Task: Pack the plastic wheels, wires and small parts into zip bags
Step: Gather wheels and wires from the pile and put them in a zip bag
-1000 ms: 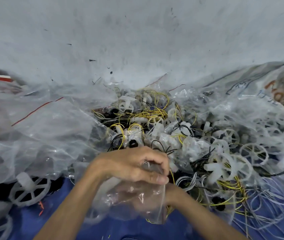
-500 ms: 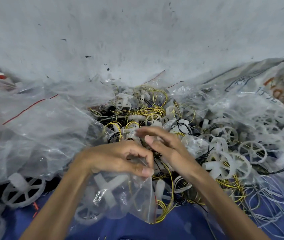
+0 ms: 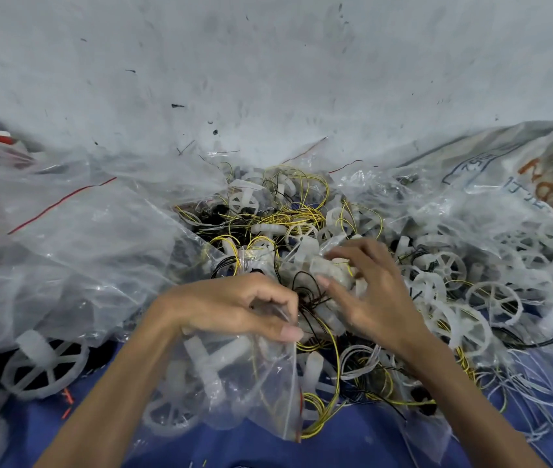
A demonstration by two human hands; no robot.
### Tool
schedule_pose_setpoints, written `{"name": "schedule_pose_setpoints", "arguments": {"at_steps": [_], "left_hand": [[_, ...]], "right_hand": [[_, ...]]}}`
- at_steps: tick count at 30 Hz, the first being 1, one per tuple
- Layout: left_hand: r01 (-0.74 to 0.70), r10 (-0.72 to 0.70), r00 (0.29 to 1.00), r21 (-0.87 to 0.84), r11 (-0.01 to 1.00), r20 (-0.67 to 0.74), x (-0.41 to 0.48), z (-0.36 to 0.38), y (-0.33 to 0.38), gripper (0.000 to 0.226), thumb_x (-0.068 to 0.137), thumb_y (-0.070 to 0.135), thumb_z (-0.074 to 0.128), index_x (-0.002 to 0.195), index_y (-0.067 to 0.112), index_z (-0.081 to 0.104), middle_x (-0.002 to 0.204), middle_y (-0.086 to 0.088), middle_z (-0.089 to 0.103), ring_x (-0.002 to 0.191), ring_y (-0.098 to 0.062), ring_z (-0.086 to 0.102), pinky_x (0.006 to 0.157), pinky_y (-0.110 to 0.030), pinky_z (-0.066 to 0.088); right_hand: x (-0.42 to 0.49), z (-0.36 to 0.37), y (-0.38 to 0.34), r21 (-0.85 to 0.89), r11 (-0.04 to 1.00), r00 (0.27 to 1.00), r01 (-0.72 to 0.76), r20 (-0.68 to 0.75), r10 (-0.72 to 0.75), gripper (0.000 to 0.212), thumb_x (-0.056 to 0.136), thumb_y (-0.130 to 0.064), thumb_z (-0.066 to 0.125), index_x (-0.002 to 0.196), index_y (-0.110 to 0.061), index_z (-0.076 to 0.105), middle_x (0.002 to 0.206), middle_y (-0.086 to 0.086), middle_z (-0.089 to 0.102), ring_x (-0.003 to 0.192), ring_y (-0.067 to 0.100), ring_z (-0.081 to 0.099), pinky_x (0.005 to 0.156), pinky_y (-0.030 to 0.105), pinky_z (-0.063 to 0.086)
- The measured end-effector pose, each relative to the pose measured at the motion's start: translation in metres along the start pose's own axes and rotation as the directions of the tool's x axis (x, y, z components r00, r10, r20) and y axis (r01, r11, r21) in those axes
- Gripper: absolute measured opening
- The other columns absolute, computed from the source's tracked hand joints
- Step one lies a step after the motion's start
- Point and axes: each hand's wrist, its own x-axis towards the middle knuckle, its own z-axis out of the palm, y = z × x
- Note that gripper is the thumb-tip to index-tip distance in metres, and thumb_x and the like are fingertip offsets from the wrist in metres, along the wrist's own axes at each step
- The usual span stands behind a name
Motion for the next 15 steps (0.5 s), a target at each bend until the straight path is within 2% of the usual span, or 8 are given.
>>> {"name": "schedule_pose_setpoints", "arguments": {"at_steps": [2,3,6,7,9,12,14,15], "left_hand": [[0.002,-0.002,1.0,-0.007,1.0,-0.014,-0.004,-0.002,-0.001,0.015,0.088,0.023,0.062,0.074,0.028,0.062,0.071,0.004,0.056,0.067,-0.011,0.048,0.066,-0.019,0.038],[0.015,-0.015,1.0,0.01,1.0,-0.01,-0.003,-0.002,-0.001,0.016,0.088,0.022,0.062,0.073,0.028,0.06,0.069,0.009,0.054,0.064,-0.008,0.047,0.064,-0.017,0.036],[0.068,-0.068,0.998,0.104,0.992,0.004,0.002,0.0,-0.004,0.018,0.09,0.02,0.061,0.072,0.024,0.057,0.064,0.016,0.052,0.056,0.001,0.045,0.059,-0.011,0.035],[0.086,-0.087,0.996,0.131,0.988,0.003,0.003,0.0,-0.005,0.017,0.09,0.023,0.061,0.073,0.022,0.057,0.066,0.01,0.054,0.058,-0.003,0.045,0.06,-0.015,0.036],[0.123,-0.124,0.992,0.171,0.978,-0.004,0.005,0.002,-0.01,0.017,0.089,0.028,0.061,0.077,0.016,0.059,0.073,-0.009,0.056,0.065,-0.019,0.048,0.065,-0.033,0.039],[0.162,-0.162,0.987,0.183,0.97,-0.017,0.005,0.003,-0.013,0.024,0.089,0.033,0.061,0.087,0.009,0.062,0.09,-0.021,0.061,0.08,-0.035,0.057,0.078,-0.05,0.045],[0.158,-0.158,0.987,0.181,0.971,-0.017,0.005,0.003,-0.013,0.025,0.088,0.038,0.061,0.092,0.014,0.063,0.095,-0.019,0.063,0.088,-0.036,0.059,0.083,-0.051,0.045],[0.154,-0.153,0.988,0.178,0.972,-0.019,0.005,0.003,-0.013,0.025,0.087,0.042,0.06,0.093,0.019,0.064,0.098,-0.015,0.064,0.09,-0.033,0.06,0.083,-0.046,0.047]], "right_hand": [[-0.003,0.0,0.01,-0.059,0.982,0.962,-0.181,0.196,0.189,0.051,0.075,-0.061,0.06,0.114,-0.028,0.056,0.104,-0.013,0.051,0.085,-0.003,0.052,0.073,0.006,0.038],[-0.005,0.002,0.014,-0.049,0.969,0.933,-0.243,0.263,0.247,0.051,0.072,-0.061,0.062,0.112,-0.031,0.058,0.102,-0.017,0.054,0.081,-0.005,0.056,0.071,0.008,0.04],[-0.004,0.01,0.017,0.056,0.965,0.921,-0.255,0.318,0.225,0.027,0.075,-0.044,0.07,0.098,-0.03,0.067,0.092,-0.019,0.064,0.078,-0.007,0.062,0.067,0.008,0.045],[-0.003,0.012,0.016,0.075,0.97,0.924,-0.231,0.33,0.194,0.022,0.077,-0.038,0.071,0.095,-0.025,0.069,0.089,-0.015,0.067,0.077,-0.007,0.062,0.065,0.007,0.046],[0.0,0.017,0.013,0.068,0.981,0.926,-0.179,0.347,0.145,0.016,0.082,-0.031,0.068,0.09,-0.018,0.071,0.085,-0.008,0.067,0.074,-0.005,0.06,0.066,0.009,0.046],[0.002,0.017,0.006,0.082,0.985,0.947,-0.152,0.298,0.121,0.015,0.088,-0.024,0.062,0.075,-0.016,0.066,0.077,0.0,0.066,0.071,0.009,0.062,0.066,0.025,0.05],[0.002,0.006,0.005,0.185,0.96,0.971,-0.211,0.153,0.184,0.014,0.089,-0.022,0.058,0.077,-0.027,0.062,0.075,-0.004,0.066,0.069,0.01,0.063,0.062,0.022,0.052],[0.003,-0.002,0.006,0.285,0.927,0.969,-0.246,0.065,0.237,0.013,0.089,-0.022,0.057,0.079,-0.028,0.063,0.075,-0.006,0.066,0.07,0.007,0.063,0.062,0.019,0.052]]}}
